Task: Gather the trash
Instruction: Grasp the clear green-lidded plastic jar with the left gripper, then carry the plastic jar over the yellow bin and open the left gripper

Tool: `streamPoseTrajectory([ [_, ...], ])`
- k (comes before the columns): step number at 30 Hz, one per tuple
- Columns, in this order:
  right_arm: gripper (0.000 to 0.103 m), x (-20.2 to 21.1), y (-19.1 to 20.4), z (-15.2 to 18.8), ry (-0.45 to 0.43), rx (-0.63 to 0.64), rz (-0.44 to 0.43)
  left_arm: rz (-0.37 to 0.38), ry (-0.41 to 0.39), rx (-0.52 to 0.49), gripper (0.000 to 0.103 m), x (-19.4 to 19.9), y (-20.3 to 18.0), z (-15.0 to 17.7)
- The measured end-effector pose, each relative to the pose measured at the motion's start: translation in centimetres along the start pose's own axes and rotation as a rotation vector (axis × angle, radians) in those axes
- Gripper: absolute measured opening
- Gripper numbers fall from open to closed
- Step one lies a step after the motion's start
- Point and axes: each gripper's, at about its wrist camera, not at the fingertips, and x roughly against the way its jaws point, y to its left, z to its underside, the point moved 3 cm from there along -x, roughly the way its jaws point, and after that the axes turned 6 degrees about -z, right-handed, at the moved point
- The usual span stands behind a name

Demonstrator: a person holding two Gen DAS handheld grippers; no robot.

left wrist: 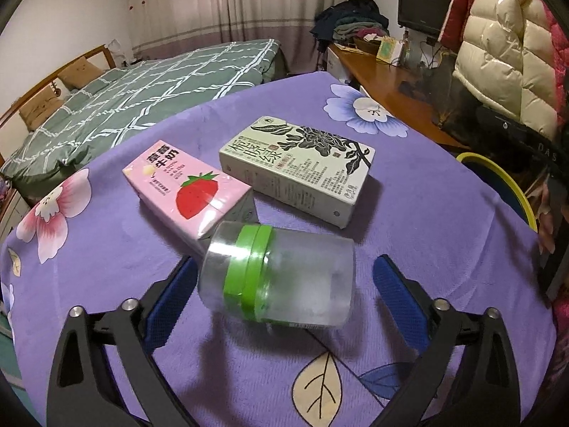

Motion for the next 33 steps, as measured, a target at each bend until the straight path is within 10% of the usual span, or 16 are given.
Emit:
streamPoseTrajectory([
  [2,0.061,0.0,0.0,0.0,-0.001,-0.001,-0.002,-0.007,0.015,-0.013,0.074,-0.3,-0.3,0.1],
  [14,0.065,5.3,-3.4,0.6,-0.042,-0.082,-0.048,0.015,-0.033,-0.103,0.074,3.4,-6.1,-1.6],
  [33,0.068,19.2,-17.6,5.7,-0.122,-0.218,0.203,0.264,-0.015,-0.327,0.074,0.8,-28.8,-8.1],
])
